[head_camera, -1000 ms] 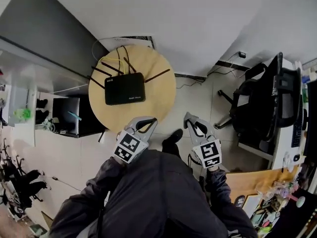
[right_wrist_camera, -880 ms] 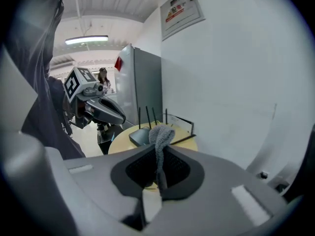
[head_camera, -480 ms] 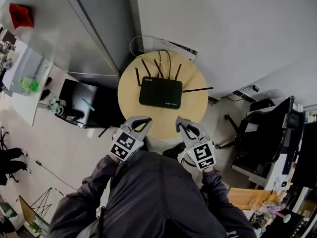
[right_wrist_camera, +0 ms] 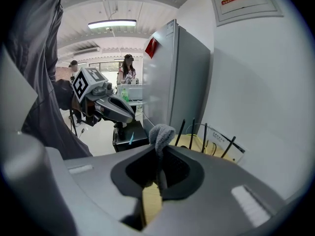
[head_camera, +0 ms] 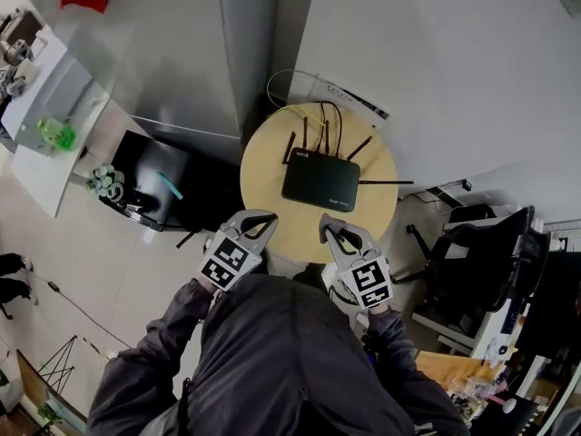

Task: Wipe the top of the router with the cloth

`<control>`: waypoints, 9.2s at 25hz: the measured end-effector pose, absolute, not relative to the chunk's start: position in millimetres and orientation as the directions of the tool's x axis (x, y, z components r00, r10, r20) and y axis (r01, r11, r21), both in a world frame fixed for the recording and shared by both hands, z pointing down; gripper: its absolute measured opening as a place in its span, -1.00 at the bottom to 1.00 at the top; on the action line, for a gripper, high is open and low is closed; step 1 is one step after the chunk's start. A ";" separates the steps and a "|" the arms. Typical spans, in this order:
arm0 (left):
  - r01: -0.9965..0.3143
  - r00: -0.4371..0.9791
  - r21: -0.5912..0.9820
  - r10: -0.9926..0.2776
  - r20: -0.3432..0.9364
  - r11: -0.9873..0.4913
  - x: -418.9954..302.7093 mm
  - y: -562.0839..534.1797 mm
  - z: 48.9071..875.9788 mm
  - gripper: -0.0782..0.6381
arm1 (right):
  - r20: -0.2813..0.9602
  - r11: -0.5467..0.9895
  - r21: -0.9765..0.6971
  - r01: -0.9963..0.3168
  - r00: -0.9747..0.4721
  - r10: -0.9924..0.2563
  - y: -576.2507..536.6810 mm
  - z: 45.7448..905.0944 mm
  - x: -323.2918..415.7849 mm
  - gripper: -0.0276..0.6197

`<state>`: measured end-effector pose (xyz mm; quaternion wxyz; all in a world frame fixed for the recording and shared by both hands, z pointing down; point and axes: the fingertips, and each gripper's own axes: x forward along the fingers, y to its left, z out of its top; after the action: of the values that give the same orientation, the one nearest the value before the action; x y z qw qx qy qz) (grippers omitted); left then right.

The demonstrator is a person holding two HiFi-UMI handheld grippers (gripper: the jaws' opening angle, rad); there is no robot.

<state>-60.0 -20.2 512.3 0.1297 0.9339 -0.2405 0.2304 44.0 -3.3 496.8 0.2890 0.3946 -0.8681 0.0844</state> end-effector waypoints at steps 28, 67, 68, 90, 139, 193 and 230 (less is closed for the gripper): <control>-0.630 0.720 0.221 -0.453 0.525 -0.745 -40.0 -66.8 527.4 -0.78 | 0.753 0.652 -0.128 -0.747 -0.501 -0.427 -219.1 651.6 36.9 -0.85; -0.585 0.751 0.259 -0.392 0.531 -0.769 -32.5 -57.7 538.0 -0.78 | 0.922 0.365 -0.122 -0.923 -0.242 -0.302 -226.6 741.9 163.5 -0.84; -0.582 0.752 0.259 -0.390 0.531 -0.771 -32.2 -58.0 538.2 -0.78 | 0.923 0.351 -0.117 -0.929 -0.232 -0.306 -225.3 742.1 172.6 -0.84; -0.589 0.750 0.262 -0.397 0.530 -0.764 -44.7 -51.5 539.0 -0.78 | 0.905 0.248 -0.152 -0.957 -0.235 -0.354 -206.8 727.5 198.3 -0.84; -0.604 0.742 0.255 -0.416 0.526 -0.755 -54.1 -33.4 536.8 -0.78 | 0.920 0.244 -0.173 -0.954 -0.245 -0.306 -193.6 741.8 171.6 -0.84; -0.605 0.744 0.257 -0.420 0.520 -0.753 -80.6 0.0 537.5 -0.78 | 0.919 0.296 -0.194 -0.935 -0.279 -0.278 -171.1 741.1 106.9 -0.84; -0.532 0.776 0.240 -0.353 0.523 -0.812 -71.3 -4.7 539.3 -0.78 | 0.872 0.303 -0.293 -0.907 -0.383 -0.304 -150.0 726.6 31.6 -0.84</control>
<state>-71.3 -4.7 539.3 0.1908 0.9227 -0.2398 0.2340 31.6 -150.0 726.6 0.3633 0.4201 -0.7209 0.4146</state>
